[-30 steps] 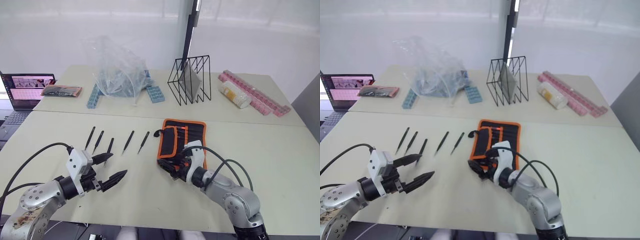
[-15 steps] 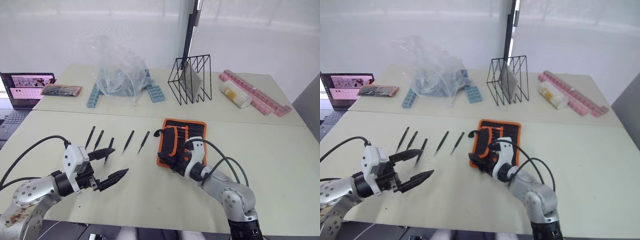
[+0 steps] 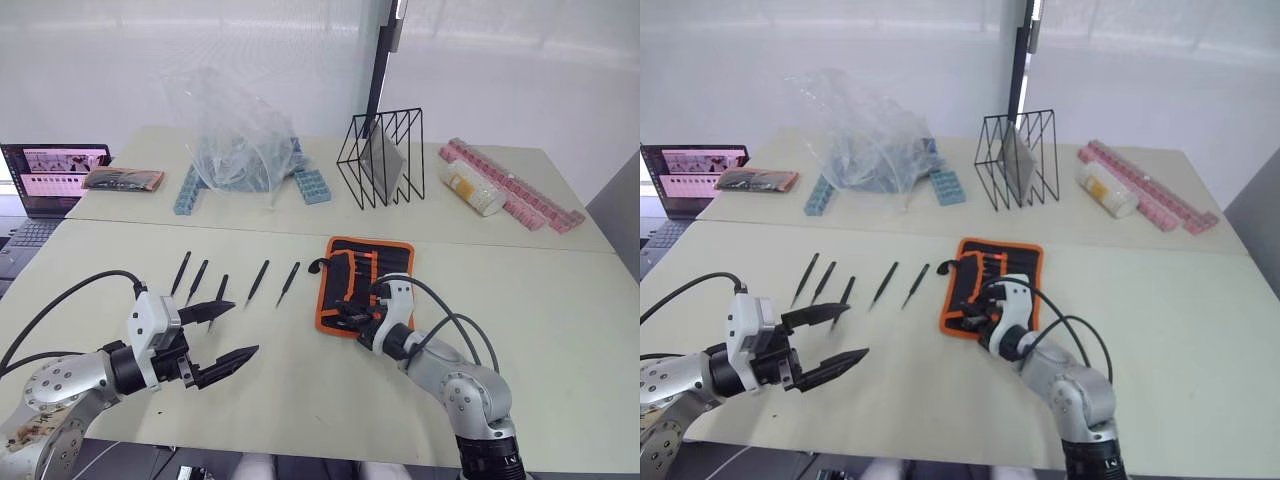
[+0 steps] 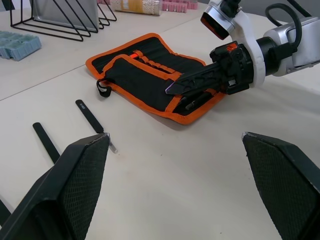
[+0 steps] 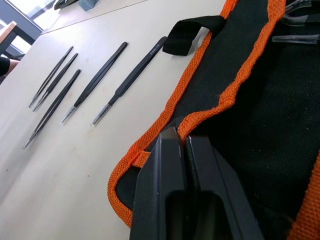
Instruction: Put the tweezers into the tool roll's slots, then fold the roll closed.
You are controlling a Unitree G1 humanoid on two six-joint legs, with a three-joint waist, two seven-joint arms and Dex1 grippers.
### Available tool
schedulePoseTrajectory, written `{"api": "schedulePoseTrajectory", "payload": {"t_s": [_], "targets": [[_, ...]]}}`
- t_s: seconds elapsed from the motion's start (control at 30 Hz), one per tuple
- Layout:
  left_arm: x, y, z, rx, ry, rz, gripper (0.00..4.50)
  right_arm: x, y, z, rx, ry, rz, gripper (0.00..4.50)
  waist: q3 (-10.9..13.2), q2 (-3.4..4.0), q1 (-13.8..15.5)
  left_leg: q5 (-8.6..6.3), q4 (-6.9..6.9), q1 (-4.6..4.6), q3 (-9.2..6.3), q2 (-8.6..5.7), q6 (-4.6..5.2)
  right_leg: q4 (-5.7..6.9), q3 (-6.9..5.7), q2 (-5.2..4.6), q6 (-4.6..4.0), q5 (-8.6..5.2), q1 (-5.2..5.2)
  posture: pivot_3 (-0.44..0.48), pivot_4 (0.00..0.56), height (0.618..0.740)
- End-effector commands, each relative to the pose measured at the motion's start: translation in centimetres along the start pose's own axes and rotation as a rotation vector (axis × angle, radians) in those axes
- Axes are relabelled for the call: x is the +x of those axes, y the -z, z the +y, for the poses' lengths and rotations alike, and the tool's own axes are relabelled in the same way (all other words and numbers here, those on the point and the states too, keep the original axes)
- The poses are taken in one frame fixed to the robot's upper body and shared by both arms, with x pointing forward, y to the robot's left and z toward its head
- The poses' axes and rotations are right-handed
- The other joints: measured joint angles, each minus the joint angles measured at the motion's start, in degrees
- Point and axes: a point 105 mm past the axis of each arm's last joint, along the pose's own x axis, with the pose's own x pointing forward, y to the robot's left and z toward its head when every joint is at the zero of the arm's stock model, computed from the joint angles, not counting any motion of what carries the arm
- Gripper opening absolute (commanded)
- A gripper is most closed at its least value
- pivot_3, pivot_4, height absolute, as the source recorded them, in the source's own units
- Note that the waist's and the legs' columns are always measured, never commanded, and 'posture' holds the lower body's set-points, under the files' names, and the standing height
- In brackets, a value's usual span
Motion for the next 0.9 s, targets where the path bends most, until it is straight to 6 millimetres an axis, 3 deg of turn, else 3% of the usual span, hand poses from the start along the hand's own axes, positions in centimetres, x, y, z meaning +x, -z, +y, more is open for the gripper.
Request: {"api": "schedulePoseTrajectory", "payload": {"t_s": [0.03,0.3,0.47,0.63,0.77,0.9], "targets": [[0.3,-0.8,-0.6,0.004,0.028,-0.023,4.5,-0.7,-1.8,0.9,-0.076,-0.054,-0.058,0.02,0.0,0.0,0.0,0.0,0.0,0.0,0.0,0.0,0.0,0.0,0.0,0.0,0.0,0.0,0.0,0.0,0.15,0.72],[0.8,-0.3,-0.5,-0.039,0.035,-0.009,4.5,-2.8,-2.6,1.4,-0.346,-0.174,-0.011,0.02,0.0,0.0,0.1,0.0,0.03,-0.03,0.0,-0.01,0.0,-0.01,-0.01,-0.01,0.02,-0.01,0.0,0.0,0.15,0.72],[1.4,-0.1,-0.1,-0.041,0.053,-0.005,4.5,-4.4,-2.3,1.7,-0.639,-0.259,0.059,0.02,0.01,0.01,0.1,0.0,0.05,-0.02,-0.02,-0.02,0.0,-0.01,-0.03,0.0,0.08,-0.05,0.02,0.0,0.15,0.72],[2.2,-0.1,0.3,-0.031,0.093,0.0,4.5,-5.6,-1.7,3.2,-0.886,-0.371,0.087,0.02,0.0,0.0,0.14,0.0,0.07,-0.03,-0.03,-0.02,0.0,-0.01,-0.04,0.0,0.09,-0.05,0.04,0.0,0.15,0.72],[3.2,-0.5,0.6,-0.009,0.156,-0.007,4.5,-6.7,-1.3,4.5,-1.039,-0.458,0.097,0.02,0.0,0.0,0.2,0.0,0.1,-0.04,-0.03,-0.03,0.0,-0.01,-0.05,0.0,0.1,-0.04,0.04,0.0,0.15,0.72],[5.0,-0.6,1.3,0.051,0.249,0.007,4.5,-7.3,-0.4,4.5,-1.121,-0.494,0.158,0.02,0.0,0.0,0.4,0.0,0.24,-0.06,-0.08,-0.05,0.01,0.0,-0.11,0.0,0.13,-0.02,0.09,0.0,0.15,0.72]]}}
